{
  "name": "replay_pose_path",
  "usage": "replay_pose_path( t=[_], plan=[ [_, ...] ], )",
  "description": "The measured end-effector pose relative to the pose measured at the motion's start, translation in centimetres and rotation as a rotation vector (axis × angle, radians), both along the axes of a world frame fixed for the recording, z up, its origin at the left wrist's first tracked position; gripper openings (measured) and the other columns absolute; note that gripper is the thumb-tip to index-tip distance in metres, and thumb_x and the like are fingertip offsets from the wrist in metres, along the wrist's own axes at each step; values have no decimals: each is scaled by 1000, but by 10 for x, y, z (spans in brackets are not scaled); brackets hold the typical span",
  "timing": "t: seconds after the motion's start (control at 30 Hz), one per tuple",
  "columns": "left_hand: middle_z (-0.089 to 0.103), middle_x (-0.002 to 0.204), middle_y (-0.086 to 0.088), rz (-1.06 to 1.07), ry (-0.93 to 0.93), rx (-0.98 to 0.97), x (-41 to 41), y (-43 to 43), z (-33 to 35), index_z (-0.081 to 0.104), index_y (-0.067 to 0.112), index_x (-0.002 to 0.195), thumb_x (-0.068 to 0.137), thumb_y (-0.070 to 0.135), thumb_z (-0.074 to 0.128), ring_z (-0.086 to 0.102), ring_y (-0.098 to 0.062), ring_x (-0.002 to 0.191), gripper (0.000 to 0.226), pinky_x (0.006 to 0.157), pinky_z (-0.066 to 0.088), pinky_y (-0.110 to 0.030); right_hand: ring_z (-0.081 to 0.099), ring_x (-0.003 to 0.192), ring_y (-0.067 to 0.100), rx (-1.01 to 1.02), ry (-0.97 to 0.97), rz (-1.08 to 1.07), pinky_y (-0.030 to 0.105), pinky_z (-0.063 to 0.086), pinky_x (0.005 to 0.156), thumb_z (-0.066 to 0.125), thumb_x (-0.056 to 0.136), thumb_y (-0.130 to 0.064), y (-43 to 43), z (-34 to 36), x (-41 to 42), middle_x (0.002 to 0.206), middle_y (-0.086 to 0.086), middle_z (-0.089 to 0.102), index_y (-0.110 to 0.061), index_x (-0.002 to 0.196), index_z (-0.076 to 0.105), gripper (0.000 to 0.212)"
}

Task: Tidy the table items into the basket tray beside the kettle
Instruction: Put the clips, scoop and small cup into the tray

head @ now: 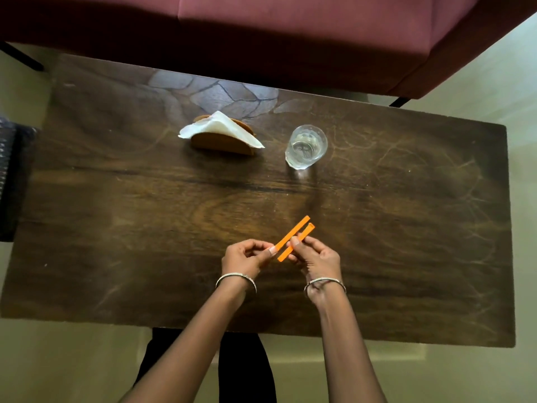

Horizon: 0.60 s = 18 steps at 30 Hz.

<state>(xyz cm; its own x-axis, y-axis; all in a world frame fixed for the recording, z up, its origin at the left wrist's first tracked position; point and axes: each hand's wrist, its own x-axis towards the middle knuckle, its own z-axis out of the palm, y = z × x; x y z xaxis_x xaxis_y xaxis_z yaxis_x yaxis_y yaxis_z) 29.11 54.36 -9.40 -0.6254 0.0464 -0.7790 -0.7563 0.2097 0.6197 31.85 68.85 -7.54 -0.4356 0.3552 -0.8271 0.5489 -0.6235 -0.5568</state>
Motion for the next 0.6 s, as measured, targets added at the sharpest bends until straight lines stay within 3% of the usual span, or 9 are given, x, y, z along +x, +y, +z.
replay_pose_path(
  t=[0.13, 0.3, 0.37, 0.6],
  plan=[
    [76, 80, -1, 124, -69, 88, 0, -42, 22, 77, 22, 83, 82, 22, 76, 71, -10, 76, 1, 61, 49, -25, 73, 67, 17, -23, 3, 168, 20, 60, 60, 77, 81, 2, -42, 21, -14, 81, 11, 77, 3, 105, 69, 25],
    [73, 79, -12, 285, -92, 245, -6, -103, 56, 73, 4, 93, 89, 8, 66, 66, -11, 60, 8, 54, 53, -23, 71, 66, 17, -39, 55, 295, 19, 60, 62, 73, 83, 4, -107, 45, -33, 82, 13, 74, 3, 99, 70, 16],
    [71, 77, -12, 313, -77, 254, -8, -135, 66, 71, 2, 93, 90, 5, 64, 66, -12, 59, 9, 55, 55, -23, 70, 66, 17, -34, 74, 333, 19, 60, 63, 72, 84, 4, -138, 54, -42, 81, 12, 73, 3, 96, 70, 12],
    [72, 84, -17, 418, -62, 262, -18, -250, 90, 69, -1, 98, 90, 8, 67, 73, -24, 73, 13, 59, 61, -28, 68, 75, 23, -24, 88, 455, 26, 60, 70, 72, 86, 1, -249, 77, -70, 91, 19, 70, 13, 108, 66, 26]
  ],
)
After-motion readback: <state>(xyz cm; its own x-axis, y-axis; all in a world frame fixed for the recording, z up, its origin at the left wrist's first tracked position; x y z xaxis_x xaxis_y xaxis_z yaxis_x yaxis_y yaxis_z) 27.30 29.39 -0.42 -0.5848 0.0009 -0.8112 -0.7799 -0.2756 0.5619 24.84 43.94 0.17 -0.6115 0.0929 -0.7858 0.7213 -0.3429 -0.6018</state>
